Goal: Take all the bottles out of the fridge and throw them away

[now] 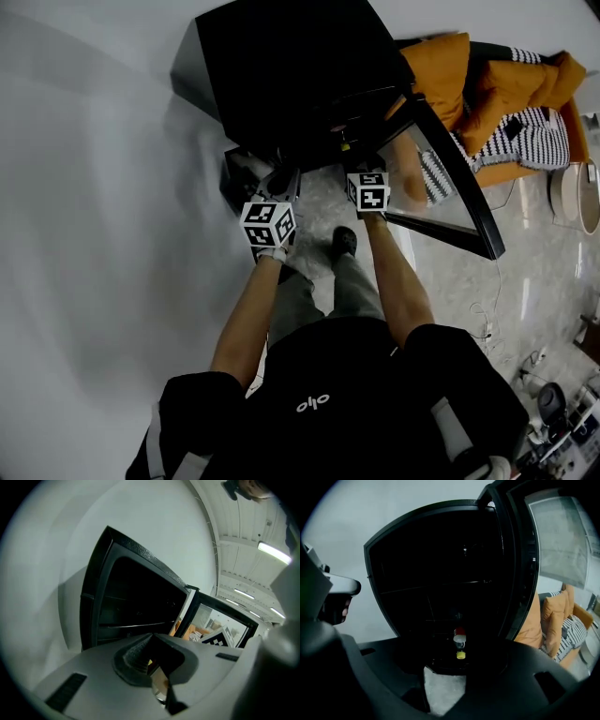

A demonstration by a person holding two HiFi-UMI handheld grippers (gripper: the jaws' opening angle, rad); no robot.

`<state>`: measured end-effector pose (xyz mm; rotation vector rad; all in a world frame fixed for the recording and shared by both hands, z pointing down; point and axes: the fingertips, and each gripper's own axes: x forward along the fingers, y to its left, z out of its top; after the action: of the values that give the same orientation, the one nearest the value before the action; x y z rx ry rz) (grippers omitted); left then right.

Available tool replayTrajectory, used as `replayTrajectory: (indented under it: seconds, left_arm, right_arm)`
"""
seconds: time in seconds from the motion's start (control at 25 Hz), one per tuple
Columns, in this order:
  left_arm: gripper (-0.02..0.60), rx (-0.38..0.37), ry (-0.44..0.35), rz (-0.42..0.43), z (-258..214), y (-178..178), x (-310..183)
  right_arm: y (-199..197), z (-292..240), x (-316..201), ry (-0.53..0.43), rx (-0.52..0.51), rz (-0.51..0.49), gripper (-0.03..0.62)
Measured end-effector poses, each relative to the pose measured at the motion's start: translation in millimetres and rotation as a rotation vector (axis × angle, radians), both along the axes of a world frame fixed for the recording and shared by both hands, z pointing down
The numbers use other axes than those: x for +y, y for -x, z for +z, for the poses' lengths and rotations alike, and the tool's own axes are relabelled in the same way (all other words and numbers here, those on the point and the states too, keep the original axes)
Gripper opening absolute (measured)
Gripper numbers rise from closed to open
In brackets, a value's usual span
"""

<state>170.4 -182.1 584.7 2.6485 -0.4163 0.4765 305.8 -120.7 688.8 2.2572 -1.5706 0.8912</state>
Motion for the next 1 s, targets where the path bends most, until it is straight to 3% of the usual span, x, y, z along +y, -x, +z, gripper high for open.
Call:
replayTrajectory:
  seconds: [0.44, 0.64, 1.0]
  left_arm:
    - [0.001, 0.091, -0.083, 0.039, 109.6, -41.5, -3.3]
    - [0.000, 0.124, -0.113, 0.050, 157.6, -41.3, -9.4]
    - [0.001, 0.156, -0.132, 0.034, 194.4, -20.9, -19.4]
  right_arm:
    - [-36.6, 118.9, -50.4, -0.083, 0.120, 0.019, 0.328]
    - [-43.8, 152.7, -82.3, -0.154, 0.157, 0.012, 0.334]
    - [-58.9, 187.7, -94.0, -0.157, 0.236, 0.090, 0.333]
